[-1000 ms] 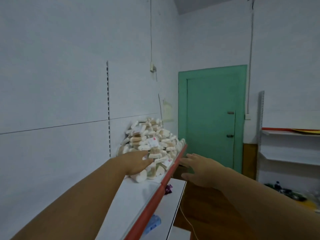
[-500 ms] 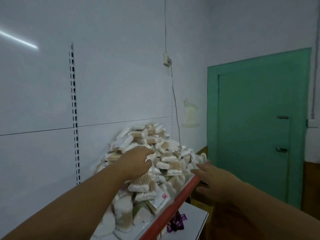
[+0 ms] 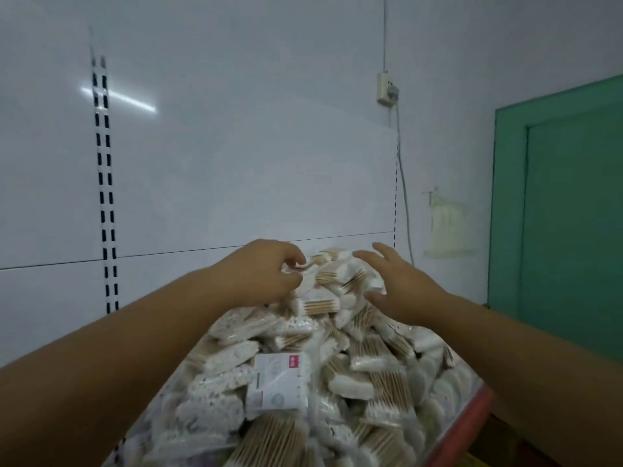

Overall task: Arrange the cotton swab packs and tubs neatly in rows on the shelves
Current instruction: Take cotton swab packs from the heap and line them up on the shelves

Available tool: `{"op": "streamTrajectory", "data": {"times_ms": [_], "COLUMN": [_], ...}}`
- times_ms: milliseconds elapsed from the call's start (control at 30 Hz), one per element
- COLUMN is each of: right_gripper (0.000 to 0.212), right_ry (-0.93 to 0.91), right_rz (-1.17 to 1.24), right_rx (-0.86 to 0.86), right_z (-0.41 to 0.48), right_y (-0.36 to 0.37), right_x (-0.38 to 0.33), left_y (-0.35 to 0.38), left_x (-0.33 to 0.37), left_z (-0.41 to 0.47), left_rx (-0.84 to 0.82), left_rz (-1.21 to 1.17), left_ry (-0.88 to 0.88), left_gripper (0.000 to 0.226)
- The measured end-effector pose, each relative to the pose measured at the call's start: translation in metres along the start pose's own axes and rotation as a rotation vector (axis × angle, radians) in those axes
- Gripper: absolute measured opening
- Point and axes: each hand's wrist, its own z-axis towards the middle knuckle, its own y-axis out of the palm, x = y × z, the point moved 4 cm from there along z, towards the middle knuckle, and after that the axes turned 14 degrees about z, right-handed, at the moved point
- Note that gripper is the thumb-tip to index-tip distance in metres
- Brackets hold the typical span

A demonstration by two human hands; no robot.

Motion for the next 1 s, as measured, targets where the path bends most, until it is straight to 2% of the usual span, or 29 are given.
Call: {"op": "streamTrajectory", "data": {"times_ms": [100, 200, 300, 367, 467, 633, 733, 800, 867, 1000], "right_gripper": [0.073, 0.066, 0.053, 0.046, 0.034, 0.016, 0.026, 0.028, 0.022, 0.012], "right_ry": [-0.035, -0.062, -0.183, -0.263, -0.346, -0.364, -0.293, -0.234, -0.177, -0.097], "right_rz": [-0.037, -0.061, -0.083, -0.008, 0.251, 0.654, 0.979, 1.237, 1.394, 1.639], "right_rx": [-0.086, -0.197, -0.171, -0.140, -0.116, -0.112, -0.093, -0.097, -0.073, -0.090], "right_z": [0.035, 0.064, 0.082, 0.093, 0.107, 0.137, 0.150, 0.155, 0.161, 0.173], "right_y": [0.007, 0.016, 0.012, 0.002, -0.011, -0.013, -0.014, -0.013, -0.011, -0.010], "right_x": [0.008, 0.014, 0.023, 0.035, 0.058, 0.101, 0.120, 0.126, 0.126, 0.116], "left_y": [0.009, 0.017, 0.023, 0.027, 0.033, 0.051, 0.054, 0.052, 0.047, 0.020], "left_x": [0.000, -0.001, -0.003, -0.004, -0.003, -0.001, -0.006, -0.006, -0.001, 0.004], "left_z": [0.041, 0.077, 0.102, 0.116, 0.135, 0.156, 0.161, 0.161, 0.159, 0.151], "left_rx": [-0.074, -0.163, -0.215, -0.222, -0.272, -0.426, -0.420, -0.395, -0.336, -0.066], "left_rz": [0.078, 0.127, 0.176, 0.181, 0.181, 0.281, 0.309, 0.246, 0.208, 0.218], "left_ry": [-0.024, -0.051, -0.082, -0.126, -0.198, -0.325, -0.417, -0.479, -0.523, -0.545], "left_gripper": [0.043, 0.045, 0.044, 0.044, 0.045, 0.059, 0.063, 0.063, 0.067, 0.058]}}
